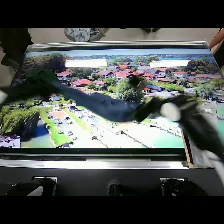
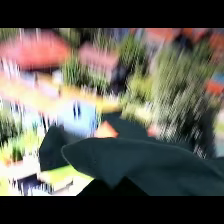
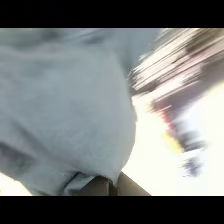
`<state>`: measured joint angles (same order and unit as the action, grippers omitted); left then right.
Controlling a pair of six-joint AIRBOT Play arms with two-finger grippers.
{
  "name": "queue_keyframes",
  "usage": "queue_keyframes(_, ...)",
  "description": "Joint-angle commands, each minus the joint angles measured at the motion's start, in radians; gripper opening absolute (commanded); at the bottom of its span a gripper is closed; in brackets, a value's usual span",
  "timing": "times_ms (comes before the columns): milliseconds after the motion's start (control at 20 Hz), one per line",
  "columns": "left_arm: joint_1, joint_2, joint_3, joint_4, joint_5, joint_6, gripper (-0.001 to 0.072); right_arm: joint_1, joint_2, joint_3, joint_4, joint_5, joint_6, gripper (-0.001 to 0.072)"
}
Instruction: Fold the shirts.
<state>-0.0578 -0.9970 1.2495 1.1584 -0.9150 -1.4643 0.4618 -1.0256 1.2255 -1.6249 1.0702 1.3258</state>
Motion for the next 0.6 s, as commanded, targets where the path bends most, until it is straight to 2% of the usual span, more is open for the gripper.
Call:
queue_keyframes(0,0.001,0.207,0.261,0.051,0.165,-0.062,0.0028,0.002,0.167,0.297,-0.341,-0.043,0.111,0.0039)
queue_keyframes(100,0.0,0.279,0.358,0.051,0.204,-0.115,0.0028,0.003,0.243,0.396,-0.336,-0.051,0.111,0.0039)
queue_keyframes(200,0.0,0.329,0.373,0.05,0.181,-0.143,0.0028,0.003,0.303,0.412,-0.325,-0.018,0.115,0.0039)
queue_keyframes(400,0.0,0.349,0.37,0.05,0.001,-0.145,0.0029,0.003,0.351,0.412,-0.318,0.119,0.133,0.0039)
queue_keyframes(550,0.0,0.338,0.312,0.051,-0.039,-0.144,0.0029,0.003,0.325,0.412,-0.323,0.17,0.125,0.0039)
